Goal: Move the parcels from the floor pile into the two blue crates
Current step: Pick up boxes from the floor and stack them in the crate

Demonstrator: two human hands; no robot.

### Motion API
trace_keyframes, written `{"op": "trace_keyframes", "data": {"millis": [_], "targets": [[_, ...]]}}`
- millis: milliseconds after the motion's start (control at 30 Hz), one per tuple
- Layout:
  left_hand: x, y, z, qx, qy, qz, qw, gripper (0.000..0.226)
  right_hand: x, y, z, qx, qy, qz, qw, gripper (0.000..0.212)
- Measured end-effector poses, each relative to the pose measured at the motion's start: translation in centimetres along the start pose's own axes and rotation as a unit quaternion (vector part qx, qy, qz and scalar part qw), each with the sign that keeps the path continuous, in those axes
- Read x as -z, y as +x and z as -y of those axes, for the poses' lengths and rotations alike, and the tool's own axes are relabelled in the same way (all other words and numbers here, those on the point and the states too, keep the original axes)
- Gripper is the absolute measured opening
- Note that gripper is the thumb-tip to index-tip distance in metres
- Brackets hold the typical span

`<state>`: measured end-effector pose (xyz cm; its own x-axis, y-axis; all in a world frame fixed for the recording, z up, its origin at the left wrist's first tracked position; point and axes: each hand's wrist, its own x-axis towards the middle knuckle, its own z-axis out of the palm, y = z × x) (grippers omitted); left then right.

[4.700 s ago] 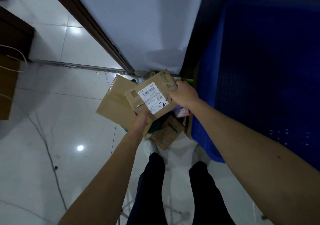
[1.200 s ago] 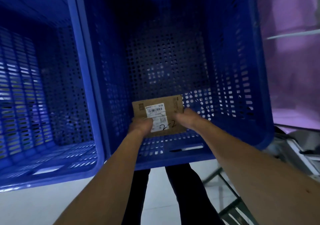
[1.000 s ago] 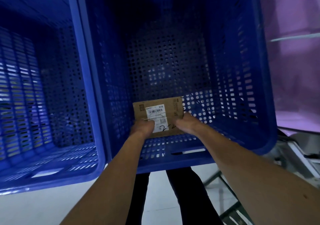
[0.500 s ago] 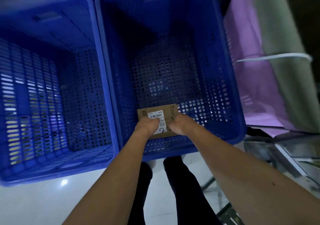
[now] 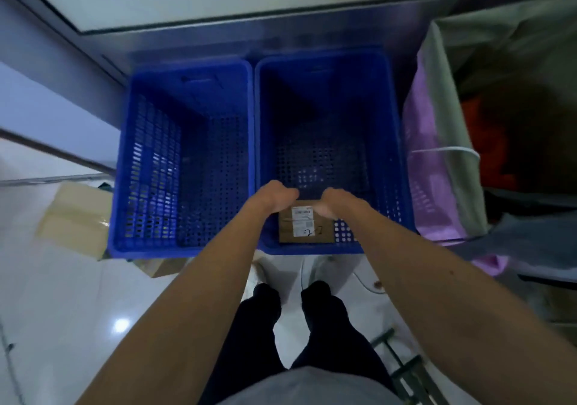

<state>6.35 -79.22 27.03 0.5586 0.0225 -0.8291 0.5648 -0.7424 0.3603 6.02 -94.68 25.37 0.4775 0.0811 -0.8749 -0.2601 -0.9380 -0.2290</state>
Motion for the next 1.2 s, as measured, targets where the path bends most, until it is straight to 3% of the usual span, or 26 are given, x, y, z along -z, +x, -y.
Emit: {"op": "trace_keyframes", "data": {"millis": [133, 233, 367, 467, 500, 700, 800, 933, 1033, 1200], "targets": [[4.2, -3.6, 1.8, -0.009, 0.011, -0.052, 0.999, 0.034, 1.6, -2.7, 4.0, 0.073, -0.008, -0.022, 0.997, 0.030], [6.9, -5.5, 4.3, -0.014, 0.012, -0.095, 0.995, 0.038, 1.9, -4.4, 7.5, 0.103, -0.036, -0.041, 0.993, 0.042], [9.7, -8.6, 8.5, -0.016, 0.013, -0.132, 0.991, 0.041, 0.4, -6.5, 12.0, 0.138, -0.063, -0.057, 0.987, 0.034], [11.0, -10.4, 12.7, -0.016, 0.009, -0.152, 0.988, 0.052, -2.1, -7.9, 15.4, 0.156, -0.077, -0.075, 0.982, 0.033], [11.3, -11.1, 14.2, -0.022, 0.019, -0.157, 0.987, 0.041, -3.2, -8.3, 16.4, 0.162, -0.078, -0.082, 0.980, 0.032], [13.0, -14.9, 25.1, -0.022, 0.023, -0.176, 0.984, 0.044, -10.9, -10.5, 22.4, 0.190, -0.109, -0.114, 0.969, 0.043], [14.2, -16.9, 31.3, -0.001, 0.044, -0.177, 0.983, 0.035, -14.8, -11.8, 25.8, 0.203, -0.136, -0.117, 0.963, 0.040], [15.9, -20.2, 38.6, 0.009, 0.004, -0.205, 0.979, 0.041, -19.3, -13.4, 30.5, 0.218, -0.192, -0.117, 0.950, 0.039], [17.0, -21.4, 42.3, 0.018, -0.013, -0.219, 0.975, 0.024, -21.7, -14.0, 33.7, 0.232, -0.210, -0.127, 0.941, 0.036], [18.4, -21.1, 45.5, 0.034, -0.016, -0.225, 0.974, 0.033, -24.2, -13.2, 37.5, 0.243, -0.215, -0.123, 0.938, 0.036]]}}
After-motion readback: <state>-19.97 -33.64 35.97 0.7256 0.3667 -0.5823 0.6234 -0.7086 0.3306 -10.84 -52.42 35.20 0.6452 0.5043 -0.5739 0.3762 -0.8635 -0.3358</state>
